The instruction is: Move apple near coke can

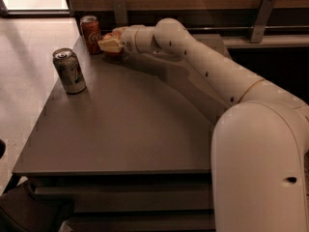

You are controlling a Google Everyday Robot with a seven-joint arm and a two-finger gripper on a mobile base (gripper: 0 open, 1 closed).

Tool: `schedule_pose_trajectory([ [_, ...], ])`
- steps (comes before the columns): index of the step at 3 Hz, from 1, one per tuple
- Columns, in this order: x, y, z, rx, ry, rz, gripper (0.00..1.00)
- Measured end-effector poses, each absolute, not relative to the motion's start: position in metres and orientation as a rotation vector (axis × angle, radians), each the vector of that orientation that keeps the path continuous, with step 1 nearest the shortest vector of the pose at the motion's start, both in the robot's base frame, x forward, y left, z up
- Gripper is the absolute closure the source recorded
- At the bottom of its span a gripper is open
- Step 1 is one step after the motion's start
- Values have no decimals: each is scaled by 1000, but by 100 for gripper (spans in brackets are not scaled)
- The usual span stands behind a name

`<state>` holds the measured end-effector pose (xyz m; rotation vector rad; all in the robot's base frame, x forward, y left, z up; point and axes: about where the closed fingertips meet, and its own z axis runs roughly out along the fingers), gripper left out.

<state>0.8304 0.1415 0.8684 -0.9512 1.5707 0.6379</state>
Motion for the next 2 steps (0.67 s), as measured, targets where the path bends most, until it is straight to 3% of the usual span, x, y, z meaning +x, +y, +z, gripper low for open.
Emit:
schedule_pose_trajectory([
  [1, 830, 146, 867, -955, 1570, 643, 1],
  [2, 829, 147, 867, -956, 1570, 645, 0],
])
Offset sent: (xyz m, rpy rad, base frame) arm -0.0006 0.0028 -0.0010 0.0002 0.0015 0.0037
